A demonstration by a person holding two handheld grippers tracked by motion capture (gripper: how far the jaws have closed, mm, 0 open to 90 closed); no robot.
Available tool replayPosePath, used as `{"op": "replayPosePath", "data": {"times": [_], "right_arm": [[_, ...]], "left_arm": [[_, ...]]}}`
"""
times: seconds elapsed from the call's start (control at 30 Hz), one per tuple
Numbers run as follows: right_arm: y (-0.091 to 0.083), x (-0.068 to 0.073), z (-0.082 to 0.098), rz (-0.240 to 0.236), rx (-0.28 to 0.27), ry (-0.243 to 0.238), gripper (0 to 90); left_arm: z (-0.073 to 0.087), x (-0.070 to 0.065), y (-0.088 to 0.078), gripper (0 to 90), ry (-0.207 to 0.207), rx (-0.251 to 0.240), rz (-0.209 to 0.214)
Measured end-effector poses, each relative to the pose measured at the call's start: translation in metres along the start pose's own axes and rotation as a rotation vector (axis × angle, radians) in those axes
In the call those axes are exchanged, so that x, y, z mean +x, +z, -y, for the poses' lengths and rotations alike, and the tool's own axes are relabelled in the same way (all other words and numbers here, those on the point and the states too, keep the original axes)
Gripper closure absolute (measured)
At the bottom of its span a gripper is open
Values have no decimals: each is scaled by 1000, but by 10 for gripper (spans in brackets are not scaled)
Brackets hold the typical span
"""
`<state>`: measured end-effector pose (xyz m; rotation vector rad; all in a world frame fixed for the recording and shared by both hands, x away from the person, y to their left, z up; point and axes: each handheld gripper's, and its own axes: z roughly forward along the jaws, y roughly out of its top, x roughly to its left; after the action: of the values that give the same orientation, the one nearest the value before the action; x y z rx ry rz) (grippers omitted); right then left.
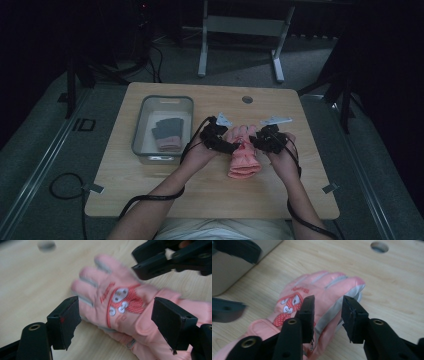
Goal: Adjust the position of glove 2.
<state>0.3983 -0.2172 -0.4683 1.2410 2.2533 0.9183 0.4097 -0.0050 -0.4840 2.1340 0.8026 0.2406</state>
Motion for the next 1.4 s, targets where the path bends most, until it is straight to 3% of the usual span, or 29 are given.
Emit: {"op": "replayPosePath", "data": {"times": [0.07, 0.13, 0.17, 0.2, 0.23, 0.4, 0.43, 0.53, 0.67, 0.7, 0.8, 1.03, 1.4], "right_arm": [[3, -1, 2, -11, 12, 9, 630], [14, -4, 9, -19, 62, 2, 587], [14, -4, 9, -19, 62, 2, 587], [17, -6, 11, -26, 71, 6, 564], [23, -11, 15, -44, 88, 25, 528], [36, -14, 20, -82, 142, 52, 508], [42, -15, 20, -101, 160, 75, 512], [49, -18, 21, -154, 185, 115, 602], [49, -18, 21, -161, 187, 104, 651], [48, -12, 20, -138, 174, 82, 691], [45, -11, 21, -136, 157, 103, 705], [34, -10, 20, -137, 126, 114, 720], [2, -4, -1, -141, 17, 94, 723]], "left_arm": [[4, 3, 7, 223, -6, 22, -12], [11, 8, 24, 223, -54, 99, -19], [11, 8, 24, 222, -54, 99, -19], [12, 10, 30, 222, -62, 130, -23], [15, 14, 39, 223, -110, 152, 16], [17, 19, 49, 227, -144, 189, 49], [20, 23, 56, 256, -187, 201, 87], [22, 29, 63, 393, -237, 200, 176], [22, 30, 61, 493, -250, 187, 204], [21, 29, 60, 667, -241, 186, 201], [17, 26, 56, 758, -218, 185, 189], [9, 23, 48, 784, -180, 175, 202], [-16, 17, 9, 797, -124, 108, 175]]}}
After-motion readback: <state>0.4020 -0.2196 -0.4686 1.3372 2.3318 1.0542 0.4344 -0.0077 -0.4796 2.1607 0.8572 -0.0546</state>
